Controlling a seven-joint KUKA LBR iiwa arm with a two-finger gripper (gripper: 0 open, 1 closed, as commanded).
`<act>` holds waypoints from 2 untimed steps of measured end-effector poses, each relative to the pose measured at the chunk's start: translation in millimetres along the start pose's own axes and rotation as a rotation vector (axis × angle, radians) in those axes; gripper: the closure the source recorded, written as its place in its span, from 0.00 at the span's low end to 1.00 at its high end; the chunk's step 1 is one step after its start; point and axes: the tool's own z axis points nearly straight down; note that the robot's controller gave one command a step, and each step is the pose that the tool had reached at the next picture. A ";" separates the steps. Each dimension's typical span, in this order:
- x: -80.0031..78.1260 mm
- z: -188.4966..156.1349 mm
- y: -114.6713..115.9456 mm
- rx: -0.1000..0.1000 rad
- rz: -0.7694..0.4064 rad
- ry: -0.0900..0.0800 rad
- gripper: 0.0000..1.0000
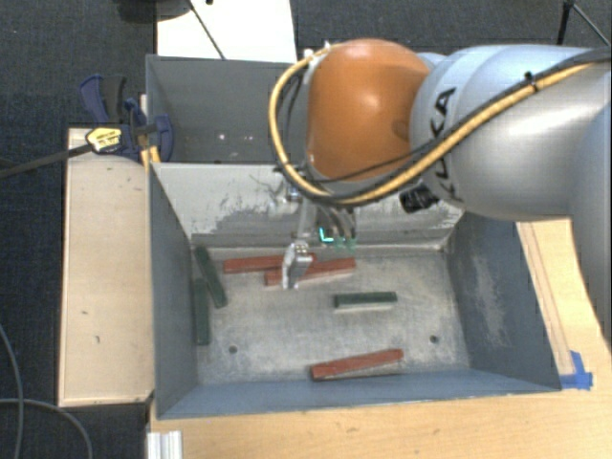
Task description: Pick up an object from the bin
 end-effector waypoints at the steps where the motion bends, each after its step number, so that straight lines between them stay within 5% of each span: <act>1: -1.8 -4.3 -0.9 -0.001 0.003 -0.008 0.00; 2: -2.5 45.1 -17.0 -0.003 0.019 -0.014 0.00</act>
Offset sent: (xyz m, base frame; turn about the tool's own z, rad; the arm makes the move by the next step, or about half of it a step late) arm -0.0003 -0.0442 -0.1276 0.0426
